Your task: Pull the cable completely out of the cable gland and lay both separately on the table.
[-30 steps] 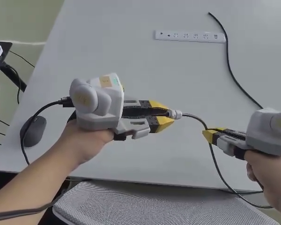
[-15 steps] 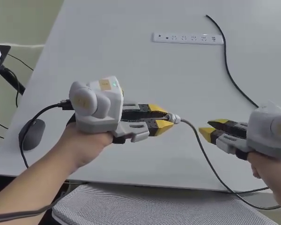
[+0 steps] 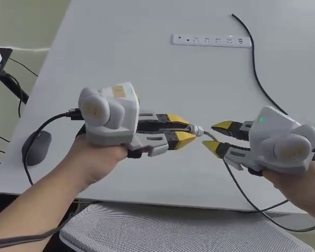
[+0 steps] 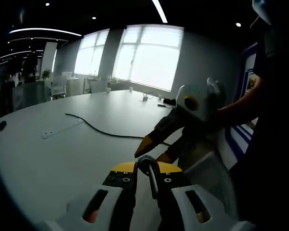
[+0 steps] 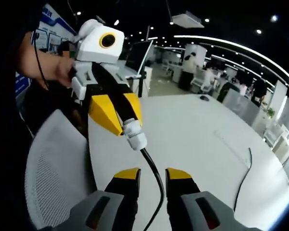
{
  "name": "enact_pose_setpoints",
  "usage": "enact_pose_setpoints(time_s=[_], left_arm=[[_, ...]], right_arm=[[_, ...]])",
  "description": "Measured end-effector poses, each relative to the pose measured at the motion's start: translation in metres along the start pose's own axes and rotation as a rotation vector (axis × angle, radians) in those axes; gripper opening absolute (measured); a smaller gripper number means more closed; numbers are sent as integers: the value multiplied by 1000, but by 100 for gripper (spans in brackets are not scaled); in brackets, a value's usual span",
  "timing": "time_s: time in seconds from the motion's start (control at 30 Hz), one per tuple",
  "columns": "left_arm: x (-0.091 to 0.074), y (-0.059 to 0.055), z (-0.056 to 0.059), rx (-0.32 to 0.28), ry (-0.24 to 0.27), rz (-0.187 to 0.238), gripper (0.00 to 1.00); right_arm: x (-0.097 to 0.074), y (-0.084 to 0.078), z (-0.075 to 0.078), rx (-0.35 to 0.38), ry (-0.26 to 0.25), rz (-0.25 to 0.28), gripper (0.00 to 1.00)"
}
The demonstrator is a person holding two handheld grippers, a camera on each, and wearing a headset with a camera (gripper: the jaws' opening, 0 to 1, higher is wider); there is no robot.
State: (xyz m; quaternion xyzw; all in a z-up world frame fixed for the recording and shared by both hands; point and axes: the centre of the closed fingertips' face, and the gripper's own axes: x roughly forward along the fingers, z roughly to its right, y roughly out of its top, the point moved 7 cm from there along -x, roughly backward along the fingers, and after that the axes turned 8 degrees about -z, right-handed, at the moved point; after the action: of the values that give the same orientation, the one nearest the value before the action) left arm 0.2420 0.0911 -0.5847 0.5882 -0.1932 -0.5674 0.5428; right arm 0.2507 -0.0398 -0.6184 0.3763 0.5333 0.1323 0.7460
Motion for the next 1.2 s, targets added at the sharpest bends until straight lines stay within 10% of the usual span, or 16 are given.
enact_pose_setpoints(time_s=[0.53,1.2], left_arm=[[2,-4,-1,-12,1,-3,15],[3,2,-1,-11,4,15,15]], right_arm=[[-2,14,-5,-102,-3,44,2],[0,3,1,-38,-6,30,0]])
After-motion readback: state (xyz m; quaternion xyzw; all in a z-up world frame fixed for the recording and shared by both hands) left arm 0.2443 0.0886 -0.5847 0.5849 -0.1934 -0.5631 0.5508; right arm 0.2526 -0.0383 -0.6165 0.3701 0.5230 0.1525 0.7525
